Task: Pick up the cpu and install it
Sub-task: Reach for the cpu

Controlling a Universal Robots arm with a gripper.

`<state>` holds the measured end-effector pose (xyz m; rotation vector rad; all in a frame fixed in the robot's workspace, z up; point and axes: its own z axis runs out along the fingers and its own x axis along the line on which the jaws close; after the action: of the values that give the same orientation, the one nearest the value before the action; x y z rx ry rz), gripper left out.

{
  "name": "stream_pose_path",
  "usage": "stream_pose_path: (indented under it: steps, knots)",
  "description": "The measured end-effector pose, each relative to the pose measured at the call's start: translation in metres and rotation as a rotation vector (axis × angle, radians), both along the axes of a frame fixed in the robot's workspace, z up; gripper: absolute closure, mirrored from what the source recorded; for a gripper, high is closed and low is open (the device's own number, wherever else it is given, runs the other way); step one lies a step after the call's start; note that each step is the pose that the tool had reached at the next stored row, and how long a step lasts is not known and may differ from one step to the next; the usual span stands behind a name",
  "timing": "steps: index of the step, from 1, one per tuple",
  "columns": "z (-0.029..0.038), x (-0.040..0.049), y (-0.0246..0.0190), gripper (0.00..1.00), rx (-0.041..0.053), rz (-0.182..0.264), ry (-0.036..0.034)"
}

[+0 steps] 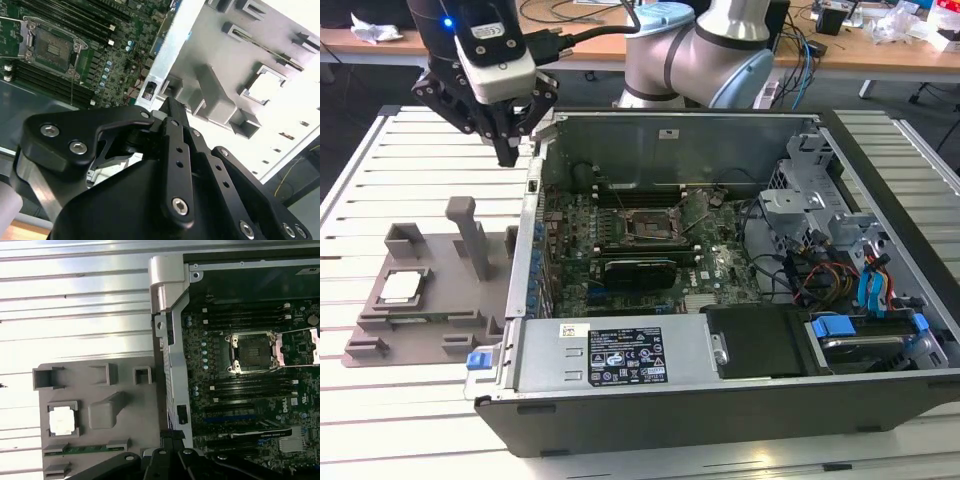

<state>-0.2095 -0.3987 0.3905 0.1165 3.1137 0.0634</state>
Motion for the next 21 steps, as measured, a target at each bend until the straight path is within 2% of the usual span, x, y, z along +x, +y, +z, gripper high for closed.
stream_pose_path:
  steps: [21]
  knots:
    - [-0.0015,-0.0361,0.0000,0.89,0.0000,0.000,0.0000]
